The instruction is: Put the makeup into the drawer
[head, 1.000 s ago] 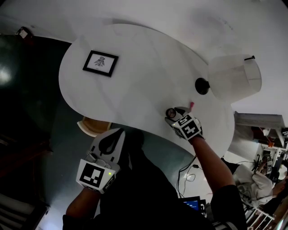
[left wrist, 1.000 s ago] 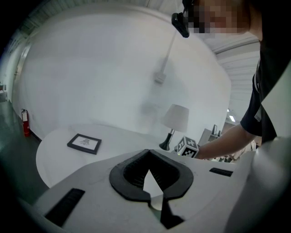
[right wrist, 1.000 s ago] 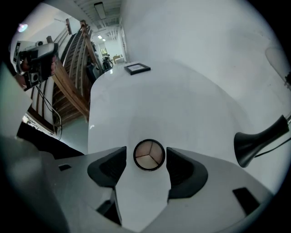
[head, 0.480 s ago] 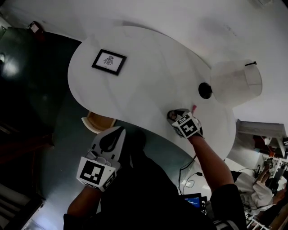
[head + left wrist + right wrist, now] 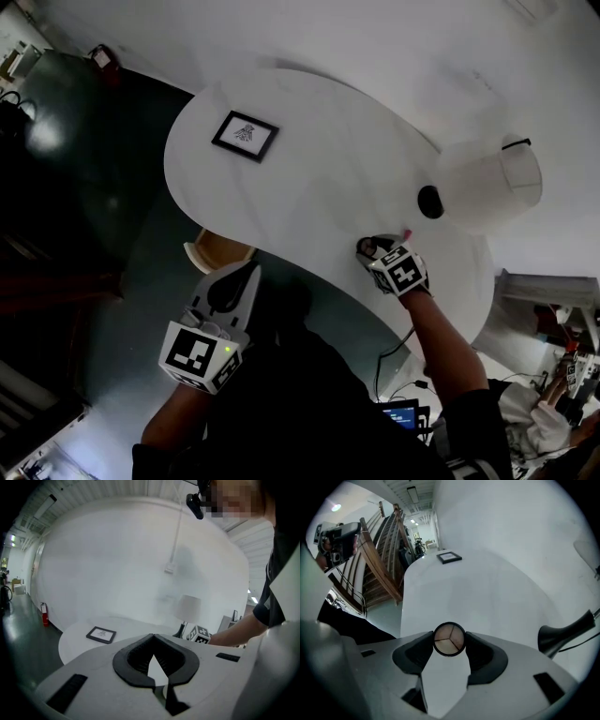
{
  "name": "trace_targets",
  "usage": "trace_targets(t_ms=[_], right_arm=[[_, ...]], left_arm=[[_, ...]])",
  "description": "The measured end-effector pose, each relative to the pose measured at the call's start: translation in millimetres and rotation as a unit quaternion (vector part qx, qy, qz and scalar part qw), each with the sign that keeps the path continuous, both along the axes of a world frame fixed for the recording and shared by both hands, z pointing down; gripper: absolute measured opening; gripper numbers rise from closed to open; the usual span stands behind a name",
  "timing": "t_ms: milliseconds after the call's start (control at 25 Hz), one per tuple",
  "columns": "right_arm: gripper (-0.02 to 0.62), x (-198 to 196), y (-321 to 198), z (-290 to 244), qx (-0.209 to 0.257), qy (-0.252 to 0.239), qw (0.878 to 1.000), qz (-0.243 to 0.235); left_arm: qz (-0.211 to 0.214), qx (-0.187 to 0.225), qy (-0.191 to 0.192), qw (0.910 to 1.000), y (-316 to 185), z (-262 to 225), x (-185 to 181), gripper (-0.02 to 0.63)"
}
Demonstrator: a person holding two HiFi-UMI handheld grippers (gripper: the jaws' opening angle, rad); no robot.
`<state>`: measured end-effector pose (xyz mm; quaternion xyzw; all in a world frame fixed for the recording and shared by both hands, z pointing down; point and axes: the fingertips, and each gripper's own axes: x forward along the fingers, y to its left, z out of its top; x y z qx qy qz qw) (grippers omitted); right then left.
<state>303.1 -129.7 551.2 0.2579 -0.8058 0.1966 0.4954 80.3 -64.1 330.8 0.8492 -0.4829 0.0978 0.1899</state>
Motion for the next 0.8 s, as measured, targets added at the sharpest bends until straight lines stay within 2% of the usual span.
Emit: trace_targets(t_ms=[200, 320, 520, 800], right_arm=[[0.218, -11.5, -2.9, -28.3, 0.023, -0.029, 0.999, -0.016], [0.218, -33.6, 1.1, -46.8, 0.032, -0.044, 0.998, -0.029], [0.218, -91.0, 8.7, -71.2, 0.05, -0.056, 0.996, -0.058], [0.218, -195.4, 36.4, -99.3, 0.057, -0.079, 0.99, -0.099]], left_arm=[[-0.028, 0.009, -0.007, 0.9995, 8.6, -8.1, -13.2, 0.011], [-0.033, 0.019, -0.015, 0.9992, 17.8, -12.4, -26.9, 0.012], [-0.049, 0.033, -0.02, 0.998, 34.0, -15.7, -70.2, 0.012], [-0.071, 0.049, -0.024, 0.996, 62.6, -23.0, -150.7, 0.012]])
